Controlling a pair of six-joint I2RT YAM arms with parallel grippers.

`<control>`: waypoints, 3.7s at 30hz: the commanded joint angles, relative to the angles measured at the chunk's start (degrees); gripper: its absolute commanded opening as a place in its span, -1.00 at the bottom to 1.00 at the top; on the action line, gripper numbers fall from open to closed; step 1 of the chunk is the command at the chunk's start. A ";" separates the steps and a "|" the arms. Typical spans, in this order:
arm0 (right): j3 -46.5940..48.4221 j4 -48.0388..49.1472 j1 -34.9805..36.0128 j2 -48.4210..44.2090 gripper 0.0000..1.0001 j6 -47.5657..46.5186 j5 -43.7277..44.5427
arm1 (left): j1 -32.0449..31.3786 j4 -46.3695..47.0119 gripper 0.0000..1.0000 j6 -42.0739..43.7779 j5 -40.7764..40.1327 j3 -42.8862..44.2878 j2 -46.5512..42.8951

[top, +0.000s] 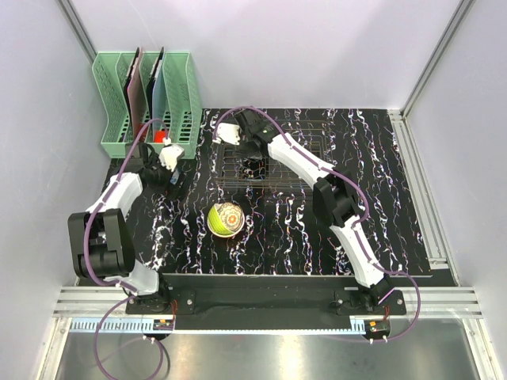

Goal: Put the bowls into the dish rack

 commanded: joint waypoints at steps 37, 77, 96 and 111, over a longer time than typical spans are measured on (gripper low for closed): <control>-16.61 3.46 0.53 -29.96 0.75 17.96 5.55 | 0.42 -0.15 -1.00 7.58 -5.23 7.21 13.55; -12.83 -9.81 -18.98 -33.84 0.77 61.73 -69.06 | -55.54 -7.01 -1.00 32.72 -33.71 0.61 -34.11; -24.52 -9.90 -20.83 -35.42 0.78 62.53 -83.56 | -71.82 11.28 -1.00 43.08 -38.81 1.06 -22.93; -28.30 -12.88 -23.03 -40.61 0.82 58.14 -91.30 | -71.82 13.04 -1.00 42.57 -35.48 -2.46 -25.30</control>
